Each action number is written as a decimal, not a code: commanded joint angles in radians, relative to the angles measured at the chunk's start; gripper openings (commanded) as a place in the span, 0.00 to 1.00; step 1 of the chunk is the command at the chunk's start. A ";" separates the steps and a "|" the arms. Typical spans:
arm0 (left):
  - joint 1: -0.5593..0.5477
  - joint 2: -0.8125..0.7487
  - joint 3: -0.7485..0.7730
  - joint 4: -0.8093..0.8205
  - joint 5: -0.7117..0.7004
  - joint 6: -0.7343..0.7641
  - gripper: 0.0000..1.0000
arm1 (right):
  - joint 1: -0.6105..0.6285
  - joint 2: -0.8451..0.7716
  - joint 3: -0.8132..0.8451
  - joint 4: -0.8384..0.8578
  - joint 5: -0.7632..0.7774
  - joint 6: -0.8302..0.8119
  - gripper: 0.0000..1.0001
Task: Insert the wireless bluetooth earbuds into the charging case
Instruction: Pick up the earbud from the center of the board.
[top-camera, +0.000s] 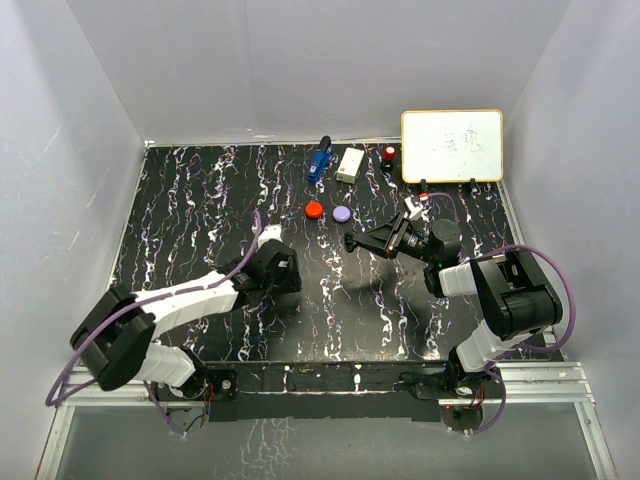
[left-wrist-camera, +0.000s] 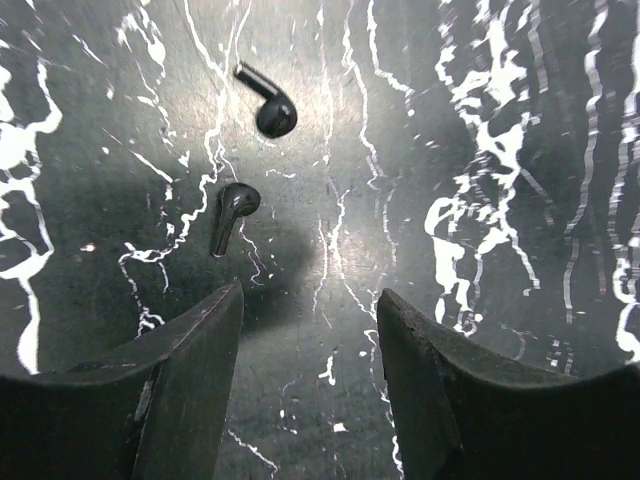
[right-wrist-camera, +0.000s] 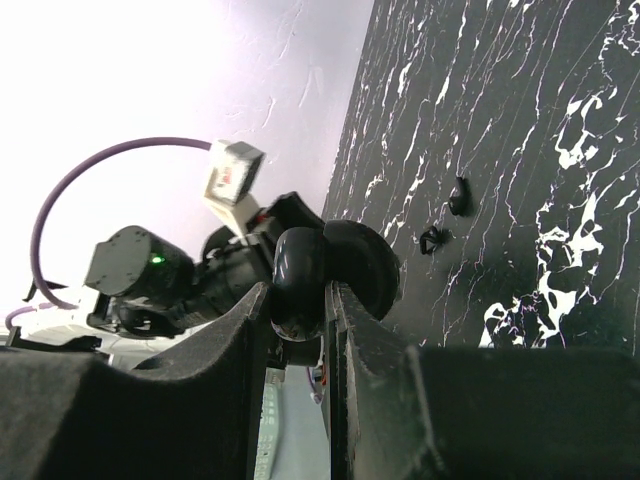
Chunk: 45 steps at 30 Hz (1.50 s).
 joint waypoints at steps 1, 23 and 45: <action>-0.009 -0.149 0.021 -0.074 -0.095 0.041 0.55 | 0.005 -0.002 -0.001 0.080 -0.012 -0.002 0.00; -0.012 0.135 0.145 -0.103 -0.247 0.244 0.52 | 0.007 -0.003 0.014 0.052 -0.017 -0.019 0.00; -0.012 0.225 0.143 -0.069 -0.208 0.237 0.41 | 0.007 -0.009 0.022 0.029 -0.016 -0.028 0.00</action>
